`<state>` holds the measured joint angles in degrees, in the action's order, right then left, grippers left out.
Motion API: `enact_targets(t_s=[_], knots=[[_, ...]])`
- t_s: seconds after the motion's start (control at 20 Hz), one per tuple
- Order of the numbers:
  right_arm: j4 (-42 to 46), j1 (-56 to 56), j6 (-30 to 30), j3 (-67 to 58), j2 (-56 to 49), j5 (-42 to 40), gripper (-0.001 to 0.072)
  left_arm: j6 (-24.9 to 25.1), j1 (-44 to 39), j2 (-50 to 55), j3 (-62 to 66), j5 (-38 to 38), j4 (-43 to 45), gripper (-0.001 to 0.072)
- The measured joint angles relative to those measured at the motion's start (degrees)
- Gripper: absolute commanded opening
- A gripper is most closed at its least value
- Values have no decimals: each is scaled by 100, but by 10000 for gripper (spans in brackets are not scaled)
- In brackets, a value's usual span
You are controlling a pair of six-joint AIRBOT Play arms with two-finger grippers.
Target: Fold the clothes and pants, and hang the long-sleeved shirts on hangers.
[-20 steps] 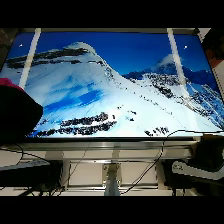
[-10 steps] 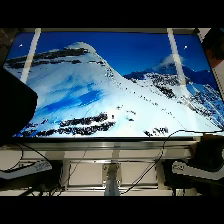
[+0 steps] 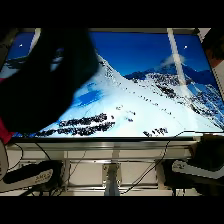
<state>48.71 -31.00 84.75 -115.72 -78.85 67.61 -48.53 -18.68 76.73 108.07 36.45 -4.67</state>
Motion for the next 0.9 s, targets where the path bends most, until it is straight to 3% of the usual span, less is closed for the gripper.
enact_targets(t_s=[0.15,0.25,0.5,0.55,0.6,0.65,0.7,0.9], knots=[[138,-426,37,0,2,-50,42,-442,-1220,361,138,-297,1255,8],[201,-649,57,0,2,-72,42,-988,-1823,730,177,-391,2229,9],[247,-903,66,0,2,72,70,-1912,-2524,1812,214,-275,4044,14],[256,-920,74,0,2,103,165,-2002,-2535,2015,219,-249,4374,77],[267,-935,76,0,0,125,281,-2035,-2520,2188,221,-243,4684,217],[269,-942,74,0,-4,136,324,-2072,-2474,2337,221,-208,4986,360],[267,-946,74,2,-13,155,328,-2131,-2400,2465,221,-190,5259,433],[273,-892,74,63,-74,184,328,-2184,-1937,2638,223,-166,5799,429]])
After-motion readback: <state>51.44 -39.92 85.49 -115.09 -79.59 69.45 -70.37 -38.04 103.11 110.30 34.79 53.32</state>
